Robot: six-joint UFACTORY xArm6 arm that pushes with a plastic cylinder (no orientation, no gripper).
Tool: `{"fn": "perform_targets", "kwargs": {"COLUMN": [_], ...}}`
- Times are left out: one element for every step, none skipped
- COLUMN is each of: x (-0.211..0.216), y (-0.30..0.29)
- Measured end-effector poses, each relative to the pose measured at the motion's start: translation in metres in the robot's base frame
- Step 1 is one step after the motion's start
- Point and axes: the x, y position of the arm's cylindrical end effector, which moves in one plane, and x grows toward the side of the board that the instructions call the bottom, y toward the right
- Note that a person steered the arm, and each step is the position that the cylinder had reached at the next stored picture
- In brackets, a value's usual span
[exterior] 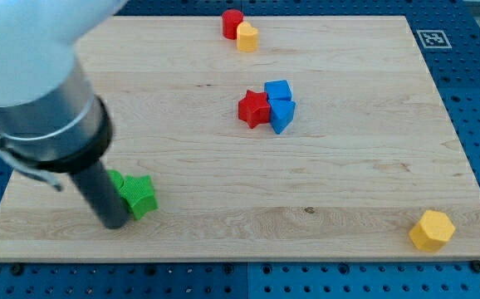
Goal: Place the green star right to the red circle
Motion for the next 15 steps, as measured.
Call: {"fn": "perform_targets", "kwargs": {"x": [0.0, -0.01, -0.027, -0.003, 0.009, -0.027, -0.09, -0.112, -0.08, -0.071, -0.092, -0.158, -0.186, -0.148, -0.111], "y": [0.049, 0.088, 0.089, 0.089, 0.068, 0.033, 0.005, -0.005, -0.004, -0.027, -0.066, -0.085, -0.086, -0.093, -0.087]}}
